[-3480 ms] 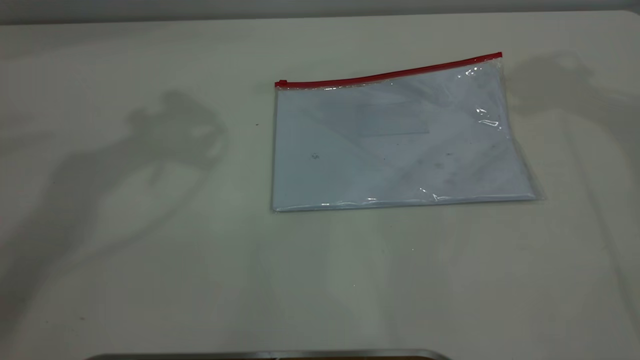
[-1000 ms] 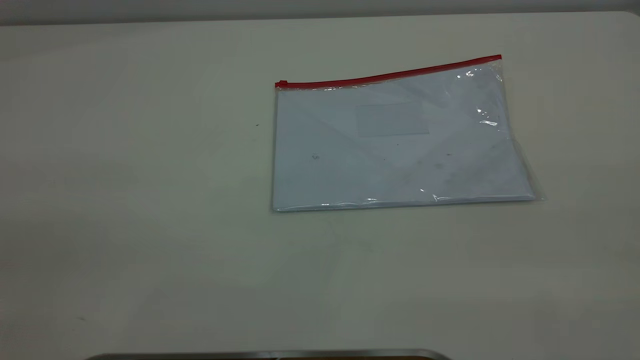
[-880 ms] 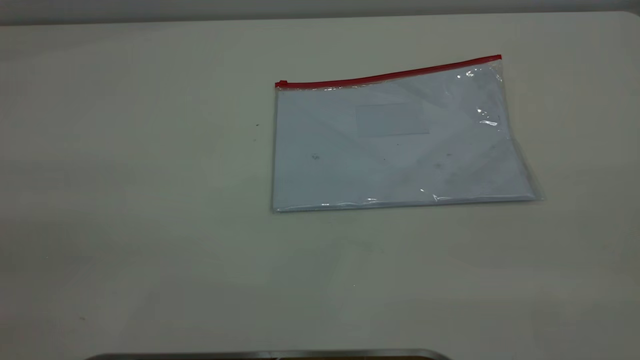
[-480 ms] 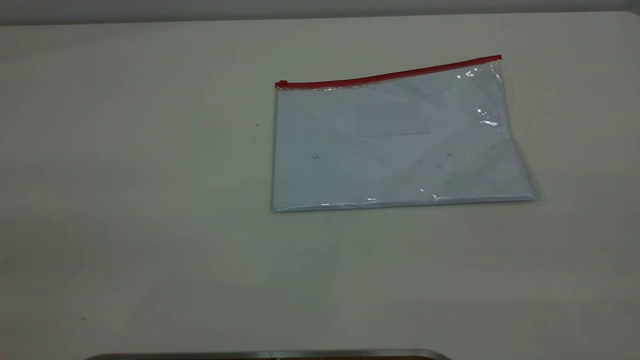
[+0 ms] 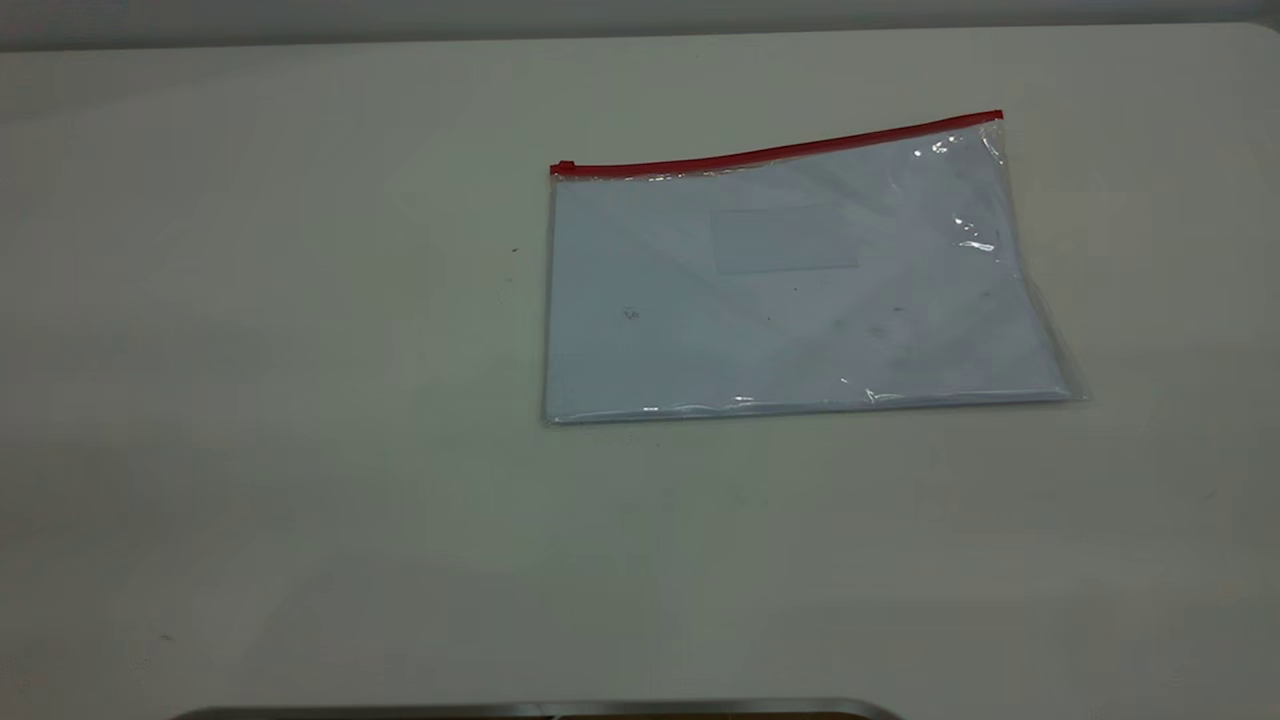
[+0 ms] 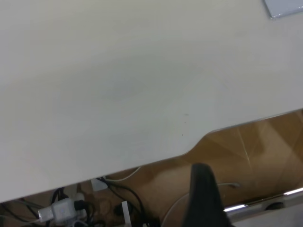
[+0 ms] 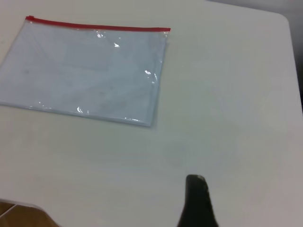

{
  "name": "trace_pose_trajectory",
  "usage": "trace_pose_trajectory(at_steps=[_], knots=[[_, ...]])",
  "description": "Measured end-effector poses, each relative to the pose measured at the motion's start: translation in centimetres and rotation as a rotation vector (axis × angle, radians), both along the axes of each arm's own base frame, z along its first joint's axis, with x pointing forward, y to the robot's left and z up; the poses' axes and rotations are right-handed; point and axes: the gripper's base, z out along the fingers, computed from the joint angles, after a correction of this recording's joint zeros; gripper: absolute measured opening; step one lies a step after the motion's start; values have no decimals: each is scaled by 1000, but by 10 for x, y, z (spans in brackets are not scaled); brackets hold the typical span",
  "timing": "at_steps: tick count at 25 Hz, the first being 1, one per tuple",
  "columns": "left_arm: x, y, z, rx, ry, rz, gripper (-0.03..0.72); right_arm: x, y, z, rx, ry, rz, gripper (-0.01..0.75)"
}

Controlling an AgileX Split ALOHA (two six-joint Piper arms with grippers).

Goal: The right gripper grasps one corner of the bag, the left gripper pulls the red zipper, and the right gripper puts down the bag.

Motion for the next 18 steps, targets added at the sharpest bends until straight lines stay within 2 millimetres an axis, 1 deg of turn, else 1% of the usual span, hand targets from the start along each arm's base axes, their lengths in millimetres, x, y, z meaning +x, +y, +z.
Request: trace_pose_trajectory(at_steps=[6,11,18], knots=[[1,0,-3,1,6,0,585,0,0,0,0,0,-1,592],[4,-1,-11,3,17,1,585,0,0,0,1,0,-1,592],[4,-1,-11,2,10,1,586,0,0,0,2,0,-2,592]])
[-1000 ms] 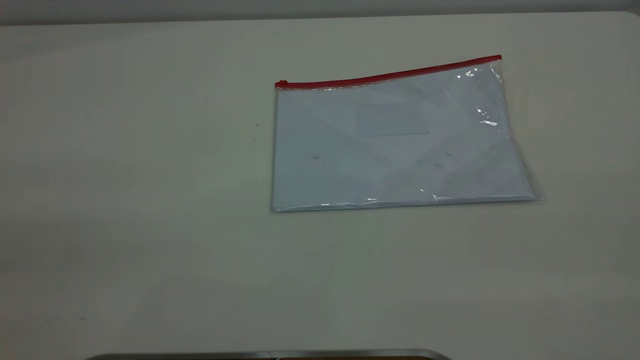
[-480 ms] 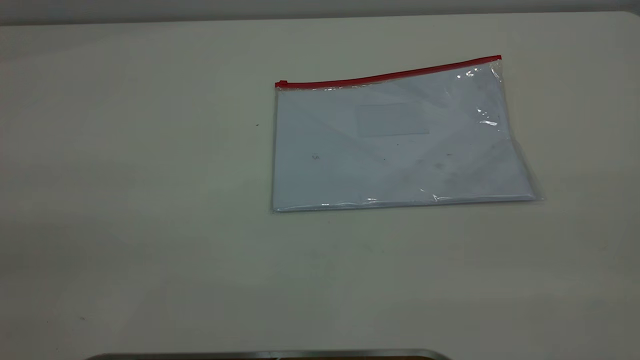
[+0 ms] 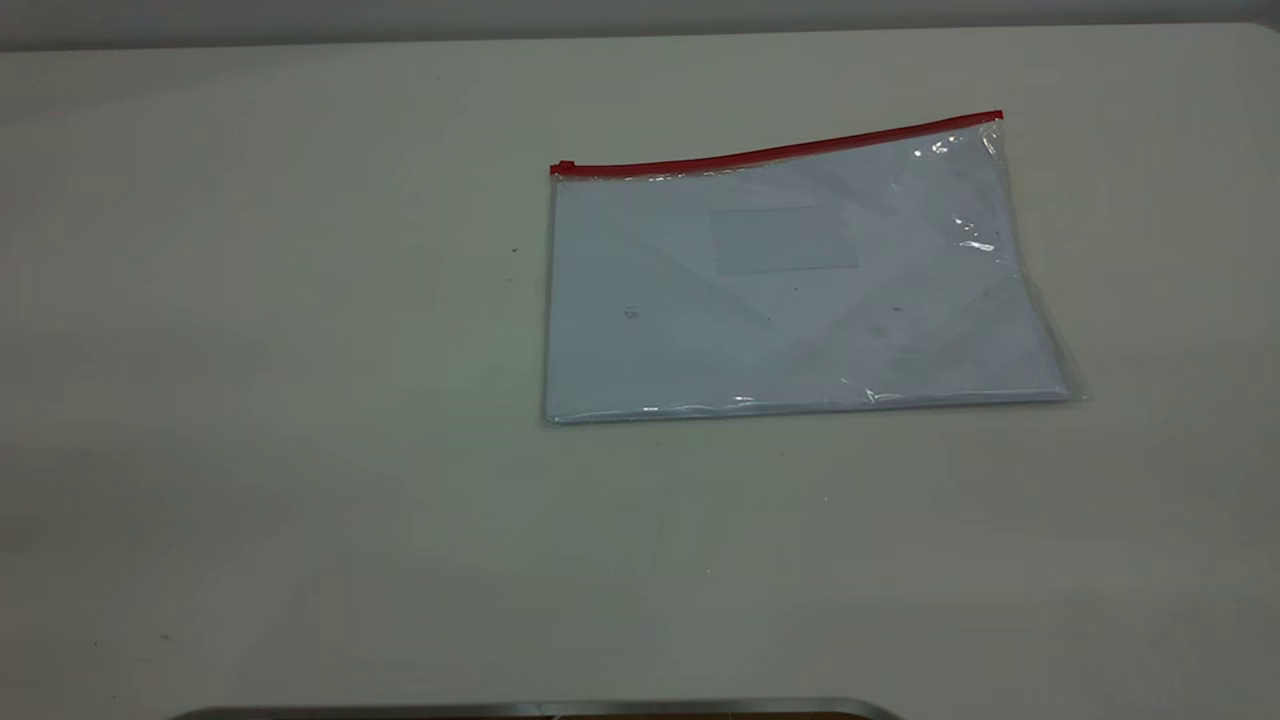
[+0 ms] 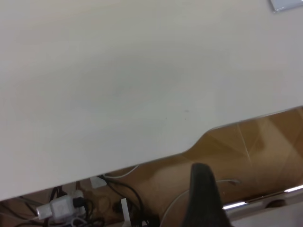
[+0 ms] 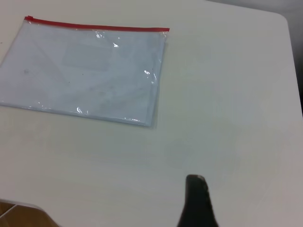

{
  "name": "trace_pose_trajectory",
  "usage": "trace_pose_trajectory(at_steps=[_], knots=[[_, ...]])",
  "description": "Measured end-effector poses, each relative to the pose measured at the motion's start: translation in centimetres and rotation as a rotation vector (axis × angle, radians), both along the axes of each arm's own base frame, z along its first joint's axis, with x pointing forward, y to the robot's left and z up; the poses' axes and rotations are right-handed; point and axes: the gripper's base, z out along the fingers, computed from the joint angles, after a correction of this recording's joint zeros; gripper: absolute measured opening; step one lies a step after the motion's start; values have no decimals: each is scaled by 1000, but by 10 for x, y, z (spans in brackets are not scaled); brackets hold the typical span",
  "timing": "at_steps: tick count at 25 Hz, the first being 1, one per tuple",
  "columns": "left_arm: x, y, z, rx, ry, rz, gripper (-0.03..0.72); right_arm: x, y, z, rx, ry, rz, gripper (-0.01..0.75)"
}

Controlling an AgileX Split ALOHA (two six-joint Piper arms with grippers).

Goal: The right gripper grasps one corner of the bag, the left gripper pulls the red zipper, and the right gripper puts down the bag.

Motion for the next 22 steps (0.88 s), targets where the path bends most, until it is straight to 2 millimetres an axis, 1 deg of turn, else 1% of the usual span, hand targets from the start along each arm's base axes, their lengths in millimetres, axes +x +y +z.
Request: trace_pose_trajectory(at_steps=[6,9,12,17,22], knots=[[-1,0,0,0,-5,8,586,0,0,0,0,0,0,592],[-4,2,1,-4,-32,98,586,0,0,0,0,0,0,592],[-9,3,1,-8,-77,178,586,0,0,0,0,0,0,592],[-25,4,1,-18,-187,192,586,0,0,0,0,0,0,592],[-32,4,0,-21,-240,203,586,0,0,0,0,0,0,592]])
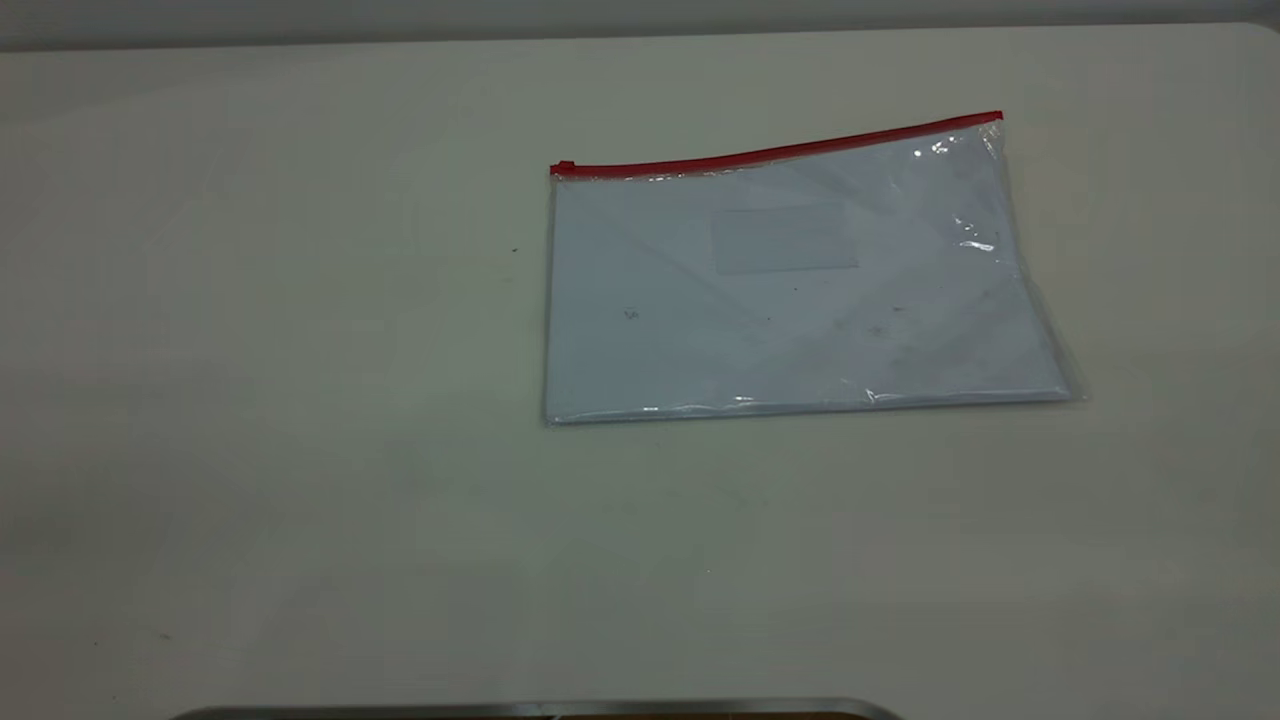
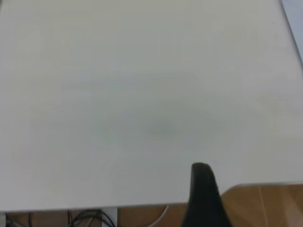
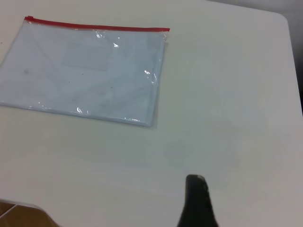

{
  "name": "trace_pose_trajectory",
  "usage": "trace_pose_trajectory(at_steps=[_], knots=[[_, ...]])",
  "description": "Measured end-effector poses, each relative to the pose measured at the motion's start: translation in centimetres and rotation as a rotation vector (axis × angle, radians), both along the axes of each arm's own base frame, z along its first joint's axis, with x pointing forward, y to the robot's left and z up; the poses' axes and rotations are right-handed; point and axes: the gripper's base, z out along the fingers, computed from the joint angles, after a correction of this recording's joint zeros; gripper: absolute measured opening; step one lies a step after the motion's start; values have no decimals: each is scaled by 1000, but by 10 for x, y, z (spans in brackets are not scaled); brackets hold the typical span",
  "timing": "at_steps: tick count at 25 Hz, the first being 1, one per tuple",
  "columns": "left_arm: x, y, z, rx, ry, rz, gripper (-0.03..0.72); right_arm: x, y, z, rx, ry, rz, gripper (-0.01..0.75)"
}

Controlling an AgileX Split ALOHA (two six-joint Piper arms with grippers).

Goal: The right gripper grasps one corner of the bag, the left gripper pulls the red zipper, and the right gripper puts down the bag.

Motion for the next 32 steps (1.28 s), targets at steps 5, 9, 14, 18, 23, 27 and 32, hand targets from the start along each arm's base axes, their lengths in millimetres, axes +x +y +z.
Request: trace_pose_trajectory(at_steps=[5,9,14,18,23,27,32], knots=[[-2,0,0,0,-8,1,586,0,0,0,0,0,0,592],[-2,0,0,-1,-8,1,586,0,0,0,0,0,0,592],[-2,0,0,-1,-8,1,586,0,0,0,0,0,0,592],[-2,0,0,-1,-8,1,586,0,0,0,0,0,-6,592],[-2,0,0,-1,-8,1,586,0,0,0,1,0,-42,592],[-2,0,0,-1,-8,1,586,0,0,0,30,3,-68,592],[-2,0,0,-1,-8,1,586,0,-3,0,33,4,-102,592]])
